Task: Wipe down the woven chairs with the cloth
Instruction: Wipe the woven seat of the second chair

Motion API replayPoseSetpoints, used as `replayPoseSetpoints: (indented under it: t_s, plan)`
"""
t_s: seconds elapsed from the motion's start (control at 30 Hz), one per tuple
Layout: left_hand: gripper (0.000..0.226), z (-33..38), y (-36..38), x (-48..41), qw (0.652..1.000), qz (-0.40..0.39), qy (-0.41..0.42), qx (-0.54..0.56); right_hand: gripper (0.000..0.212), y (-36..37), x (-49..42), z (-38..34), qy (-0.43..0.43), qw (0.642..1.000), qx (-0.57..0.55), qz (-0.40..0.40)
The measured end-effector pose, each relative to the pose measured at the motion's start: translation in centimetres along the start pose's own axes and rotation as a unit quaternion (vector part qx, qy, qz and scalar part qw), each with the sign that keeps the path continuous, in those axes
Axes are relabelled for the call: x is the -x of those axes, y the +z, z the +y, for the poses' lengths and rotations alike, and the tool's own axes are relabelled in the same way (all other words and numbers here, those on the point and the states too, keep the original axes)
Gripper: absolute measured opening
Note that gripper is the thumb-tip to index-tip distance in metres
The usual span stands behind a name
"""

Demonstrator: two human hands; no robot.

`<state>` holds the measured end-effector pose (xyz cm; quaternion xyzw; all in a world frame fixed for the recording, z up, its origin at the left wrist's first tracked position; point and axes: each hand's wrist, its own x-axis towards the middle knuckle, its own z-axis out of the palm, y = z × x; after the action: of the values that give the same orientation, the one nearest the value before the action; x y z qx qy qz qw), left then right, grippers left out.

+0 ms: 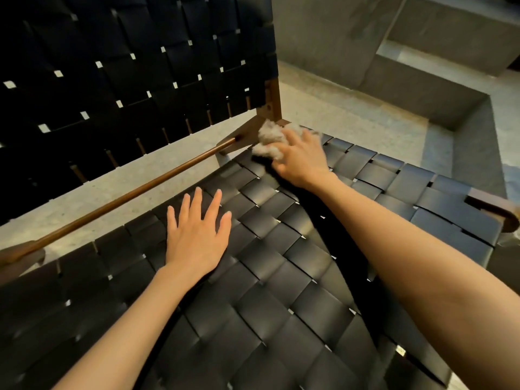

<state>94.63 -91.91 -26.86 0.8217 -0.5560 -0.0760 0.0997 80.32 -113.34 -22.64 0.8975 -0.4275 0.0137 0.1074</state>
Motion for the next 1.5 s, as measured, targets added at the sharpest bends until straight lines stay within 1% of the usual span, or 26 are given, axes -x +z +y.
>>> replayPoseSetpoints:
  t_s: [0.07, 0.1, 0.17, 0.27, 0.37, 0.43, 0.47, 0.53, 0.6, 0.67, 0.73, 0.8, 0.93, 1.03, 1.13, 1.2, 1.33, 1.4, 1.5]
  plan:
    - [0.058, -0.1, -0.2, 0.7, 1.0, -0.005, 0.013, 0.0, 0.049, -0.4, -0.1, 1.3, 0.077, 0.997, -0.001, -0.03]
    - [0.057, -0.2, -0.3, 1.0, 1.0, -0.009, 0.015, 0.0, 0.049, -0.6, -0.1, 1.2, 0.099, 0.994, -0.009, -0.042]
    - [0.056, -0.2, -0.4, 1.7, 1.0, -0.014, 0.017, 0.002, 0.046, -1.4, 0.6, -0.6, 0.102, 0.994, -0.014, -0.04]
    - [0.055, -0.2, -0.7, 2.3, 1.0, -0.015, 0.021, 0.003, 0.043, -2.0, 4.5, -4.8, 0.03, 0.998, -0.053, -0.018]
    - [0.055, 0.0, -0.9, 2.9, 1.0, -0.021, 0.02, -0.003, 0.039, -2.9, 9.3, -7.2, -0.041, 0.994, -0.101, -0.025]
    - [0.056, 0.1, -1.0, 3.2, 0.999, -0.03, 0.016, -0.005, 0.039, -3.4, 11.0, -7.1, -0.076, 0.994, -0.081, -0.021]
    - [0.057, 0.2, -1.1, 3.5, 0.999, -0.037, 0.015, -0.003, 0.039, -3.5, 11.2, -6.3, -0.076, 0.995, -0.063, -0.018]
    - [0.058, 0.4, -1.4, 3.9, 0.999, -0.052, 0.012, 0.003, 0.04, -3.5, 10.6, -3.5, -0.031, 0.999, -0.018, -0.01]
    - [0.06, 0.6, -1.6, 4.3, 0.998, -0.063, 0.01, 0.012, 0.04, -3.5, 9.3, 0.8, 0.053, 0.998, 0.013, -0.007]
    - [0.06, 0.9, -1.7, 4.8, 0.997, -0.07, 0.009, 0.018, 0.044, -3.8, 8.3, 4.7, 0.139, 0.99, 0.003, -0.033]
    - [0.06, 1.1, -1.8, 5.5, 0.997, -0.072, 0.011, 0.015, 0.046, -4.0, 7.8, 6.1, 0.181, 0.982, -0.019, -0.06]
    - [0.06, 1.2, -1.9, 6.0, 0.997, -0.072, 0.012, 0.012, 0.042, -4.1, 8.0, 4.9, 0.163, 0.985, -0.017, -0.053]
    - [0.059, 1.5, -2.4, 6.0, 0.996, -0.085, 0.008, 0.022, 0.043, -4.5, 12.2, -1.0, 0.073, 0.994, -0.068, -0.047]
    - [0.058, 2.1, -2.5, 6.8, 0.996, -0.089, -0.002, 0.018, 0.037, -5.3, 16.1, -5.0, 0.002, 0.994, -0.11, -0.026]
    - [0.059, 2.9, -2.5, 7.9, 0.996, -0.091, -0.009, 0.017, 0.04, -5.7, 17.5, -5.6, -0.018, 0.995, -0.093, -0.023]
    - [0.059, 3.3, -2.6, 8.2, 0.995, -0.097, -0.008, 0.024, 0.041, -5.6, 16.9, -3.6, 0.006, 0.999, -0.05, -0.012]
    - [0.057, 3.3, -2.8, 8.2, 0.994, -0.104, -0.005, 0.042, 0.04, -5.2, 14.7, 3.6, 0.11, 0.994, 0.029, -0.004]
    - [0.058, 3.3, -3.0, 8.3, 0.993, -0.107, -0.004, 0.043, 0.041, -5.4, 13.9, 6.1, 0.149, 0.988, 0.031, -0.003]
    - [0.059, 3.6, -3.1, 8.7, 0.992, -0.113, 0.002, 0.048, 0.042, -5.7, 13.4, 6.3, 0.161, 0.987, 0.01, -0.002]
